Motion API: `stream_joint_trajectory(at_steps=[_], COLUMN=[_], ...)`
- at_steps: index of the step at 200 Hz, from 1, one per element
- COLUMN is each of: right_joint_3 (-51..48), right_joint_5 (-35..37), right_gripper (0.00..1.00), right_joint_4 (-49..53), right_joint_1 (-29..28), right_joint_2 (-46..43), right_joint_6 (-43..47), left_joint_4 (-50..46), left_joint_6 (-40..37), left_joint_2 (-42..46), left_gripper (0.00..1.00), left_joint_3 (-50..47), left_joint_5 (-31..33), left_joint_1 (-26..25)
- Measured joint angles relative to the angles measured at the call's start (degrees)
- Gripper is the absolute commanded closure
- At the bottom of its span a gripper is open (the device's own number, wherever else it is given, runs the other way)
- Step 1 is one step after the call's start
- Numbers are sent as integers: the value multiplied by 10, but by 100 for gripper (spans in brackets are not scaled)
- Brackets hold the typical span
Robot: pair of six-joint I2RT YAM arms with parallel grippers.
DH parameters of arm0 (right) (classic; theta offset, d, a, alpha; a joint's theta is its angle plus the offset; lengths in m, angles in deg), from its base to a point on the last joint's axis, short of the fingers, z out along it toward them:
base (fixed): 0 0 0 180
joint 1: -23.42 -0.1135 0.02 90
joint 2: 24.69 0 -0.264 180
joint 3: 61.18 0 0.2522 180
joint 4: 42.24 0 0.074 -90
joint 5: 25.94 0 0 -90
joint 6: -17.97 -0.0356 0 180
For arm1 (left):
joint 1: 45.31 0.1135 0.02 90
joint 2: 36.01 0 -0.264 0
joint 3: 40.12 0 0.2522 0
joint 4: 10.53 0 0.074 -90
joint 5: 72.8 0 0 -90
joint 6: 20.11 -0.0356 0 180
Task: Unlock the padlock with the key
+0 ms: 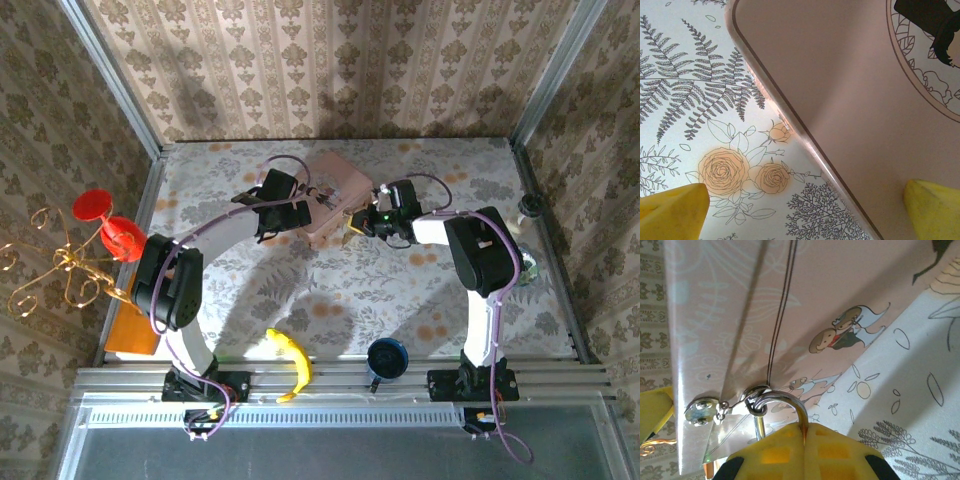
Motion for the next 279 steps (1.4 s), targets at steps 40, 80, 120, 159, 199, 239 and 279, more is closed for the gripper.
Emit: stream_joint_trajectory(at_steps=[40,80,120,159,199,239,279], right_joint_3=[-18,-20,-20,-20,-22,-37,-50], right_joint_5=[6,10,15,25,32,43,54], right_gripper=[100,100,100,100,100,100,100], right_joint_4=[-31,-36,-36,-40,-46,-63,-85], right_joint_1=[0,-2,-3,-5,-6,-7,-10], right_joint_2=[-7,-7,-7,-7,-8,-17,-22], right_joint_6=[-41,-58,-67,-73,-78,-89,-114], left_joint_4=[9,9,9,10,11,15,17], left_joint_6=[0,0,-3,-3,-3,-3,-3], left_joint_2=[6,7,7,7,7,7,7], left_gripper=[0,0,0,0,0,0,0], left_joint_3=[-11,-12,-12,-12,-13,-15,-17], left_joint_5=[4,5,7,10,10,10,9], left_joint_1=[0,0,0,-1,-1,-1,-1])
